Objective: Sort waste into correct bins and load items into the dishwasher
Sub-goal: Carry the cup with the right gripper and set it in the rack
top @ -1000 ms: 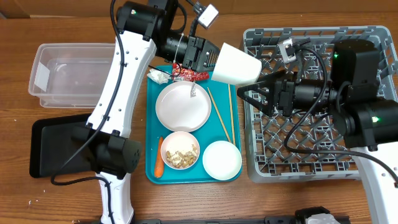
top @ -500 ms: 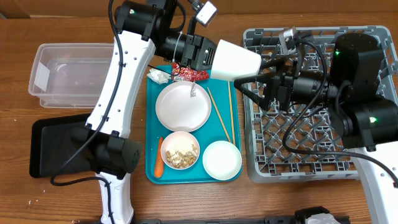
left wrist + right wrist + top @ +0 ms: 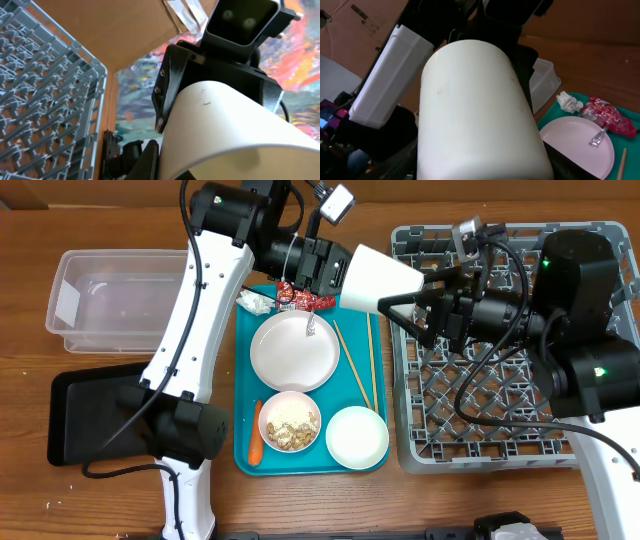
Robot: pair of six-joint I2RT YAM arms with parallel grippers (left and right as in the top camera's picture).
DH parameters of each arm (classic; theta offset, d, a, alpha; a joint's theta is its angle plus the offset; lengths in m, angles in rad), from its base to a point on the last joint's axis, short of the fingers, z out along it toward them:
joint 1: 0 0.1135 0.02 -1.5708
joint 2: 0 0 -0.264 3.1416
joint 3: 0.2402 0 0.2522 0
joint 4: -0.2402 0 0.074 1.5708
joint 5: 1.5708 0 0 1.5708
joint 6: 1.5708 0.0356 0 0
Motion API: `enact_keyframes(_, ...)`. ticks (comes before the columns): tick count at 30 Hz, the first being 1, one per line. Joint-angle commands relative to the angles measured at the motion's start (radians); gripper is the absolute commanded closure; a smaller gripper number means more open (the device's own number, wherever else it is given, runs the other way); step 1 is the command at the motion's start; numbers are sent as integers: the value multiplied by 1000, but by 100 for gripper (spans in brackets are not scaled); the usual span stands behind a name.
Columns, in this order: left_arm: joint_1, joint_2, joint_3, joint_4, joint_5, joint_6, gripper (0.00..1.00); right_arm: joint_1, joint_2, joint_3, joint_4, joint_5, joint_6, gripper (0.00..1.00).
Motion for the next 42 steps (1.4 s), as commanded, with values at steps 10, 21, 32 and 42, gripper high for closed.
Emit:
enact_keyframes(10, 57, -7, 14, 103, -63, -116, 0, -56, -94, 29, -72, 125, 6, 38)
enact_keyframes(21, 235, -8, 14, 126, -72, -259, 0, -439, -135, 29, -549, 702, 130, 45)
enact_keyframes(32, 222, -8, 14, 30, -351, -253, 0, -801, 107, 27, -785, 856, 130, 45)
enact_keyframes(42, 209, -8, 14, -62, -463, -182, 0, -824, 339, 27, -842, 928, 165, 46)
